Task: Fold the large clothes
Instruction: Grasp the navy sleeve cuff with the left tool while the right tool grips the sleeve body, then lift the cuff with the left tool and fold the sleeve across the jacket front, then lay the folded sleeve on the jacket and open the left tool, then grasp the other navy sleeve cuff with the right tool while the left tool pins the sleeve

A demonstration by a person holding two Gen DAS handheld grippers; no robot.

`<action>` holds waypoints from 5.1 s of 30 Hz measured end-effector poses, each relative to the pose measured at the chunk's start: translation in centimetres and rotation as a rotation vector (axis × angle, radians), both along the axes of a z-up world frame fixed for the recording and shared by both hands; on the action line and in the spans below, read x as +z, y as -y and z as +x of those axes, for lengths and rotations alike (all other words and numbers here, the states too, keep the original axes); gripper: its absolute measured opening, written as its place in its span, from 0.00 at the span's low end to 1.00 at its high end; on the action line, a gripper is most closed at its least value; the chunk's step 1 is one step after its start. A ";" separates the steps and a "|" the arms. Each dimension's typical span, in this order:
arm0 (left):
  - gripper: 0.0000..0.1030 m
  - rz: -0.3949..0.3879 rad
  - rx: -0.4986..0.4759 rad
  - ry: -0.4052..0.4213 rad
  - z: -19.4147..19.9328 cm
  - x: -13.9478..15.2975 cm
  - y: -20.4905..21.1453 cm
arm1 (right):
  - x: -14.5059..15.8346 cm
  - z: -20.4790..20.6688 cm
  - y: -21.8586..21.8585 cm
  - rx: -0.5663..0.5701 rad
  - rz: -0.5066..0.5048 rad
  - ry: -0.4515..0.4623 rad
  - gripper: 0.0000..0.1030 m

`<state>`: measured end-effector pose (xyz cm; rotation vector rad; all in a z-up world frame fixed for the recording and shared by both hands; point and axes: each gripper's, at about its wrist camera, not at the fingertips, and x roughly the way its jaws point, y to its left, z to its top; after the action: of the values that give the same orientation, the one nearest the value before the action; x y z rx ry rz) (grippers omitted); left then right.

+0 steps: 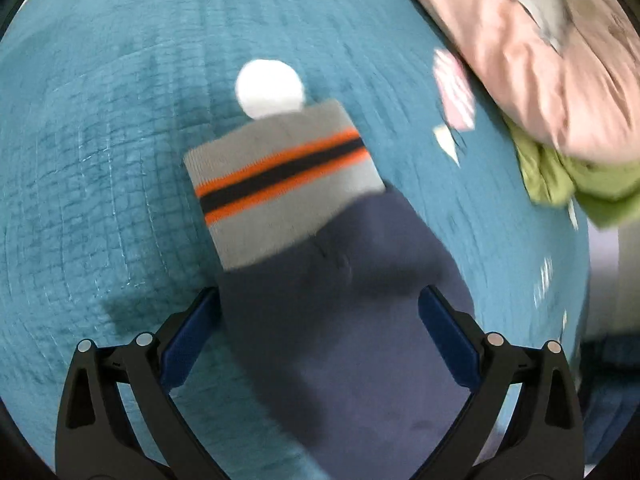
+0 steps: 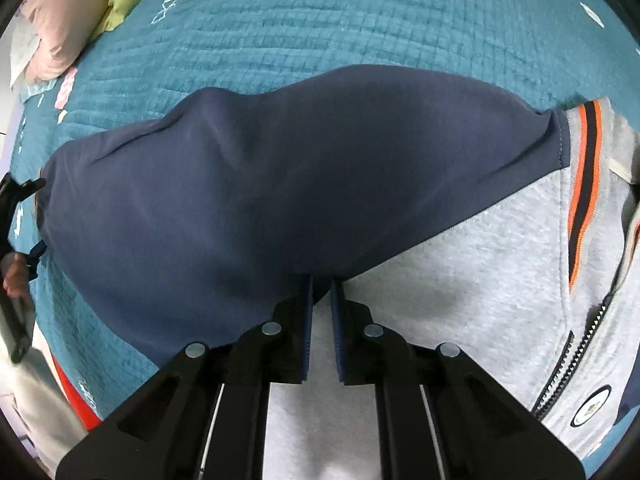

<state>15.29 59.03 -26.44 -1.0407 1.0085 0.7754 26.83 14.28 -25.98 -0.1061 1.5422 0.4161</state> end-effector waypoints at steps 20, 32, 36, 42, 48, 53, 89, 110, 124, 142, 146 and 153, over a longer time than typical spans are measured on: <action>0.10 0.287 -0.291 0.411 -0.4 21.1 12.0 | -0.3 -0.2 2.9 -0.046 0.065 0.022 0.05; 0.11 0.481 -0.670 0.483 3.5 28.7 34.7 | 2.6 -1.0 9.0 -0.195 0.263 -0.002 0.06; 0.11 0.511 -0.826 0.424 4.5 25.7 42.7 | 6.4 -2.9 16.3 -0.269 0.321 0.109 0.08; 0.11 0.501 -1.046 0.336 5.5 18.9 53.0 | 9.1 -7.9 29.7 -0.440 0.284 0.244 0.09; 0.11 0.410 -1.215 0.218 4.6 11.0 60.4 | 8.5 -12.1 38.4 -0.601 0.238 0.223 0.11; 0.13 0.416 -1.344 0.122 3.4 5.5 65.1 | 8.9 -13.2 40.1 -0.640 0.268 0.226 0.11; 0.20 0.171 -0.722 0.081 -1.0 -0.5 34.5 | 10.1 -10.1 35.5 -0.540 0.203 0.400 0.20; 0.88 0.453 -0.826 0.021 -2.7 6.2 39.9 | 13.9 -15.3 41.2 -0.677 0.161 0.464 0.91; 0.89 0.460 -1.081 0.113 -3.4 9.1 52.9 | 12.9 -22.2 45.3 -0.781 0.103 0.454 0.91; 0.88 0.279 -1.406 0.205 2.4 7.5 71.7 | 10.3 -25.6 66.7 -1.168 0.019 0.452 0.91; 0.62 0.199 -1.430 0.196 4.5 6.4 74.4 | 9.3 -24.9 72.2 -1.299 0.029 0.454 0.91; 0.19 0.051 -1.438 0.208 7.7 4.0 77.4 | 7.6 -22.9 78.6 -1.444 0.057 0.493 0.91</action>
<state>22.99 -18.39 -22.45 -0.1465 1.2232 -0.4806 3.97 -64.30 -18.36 0.8508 0.8004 -0.6769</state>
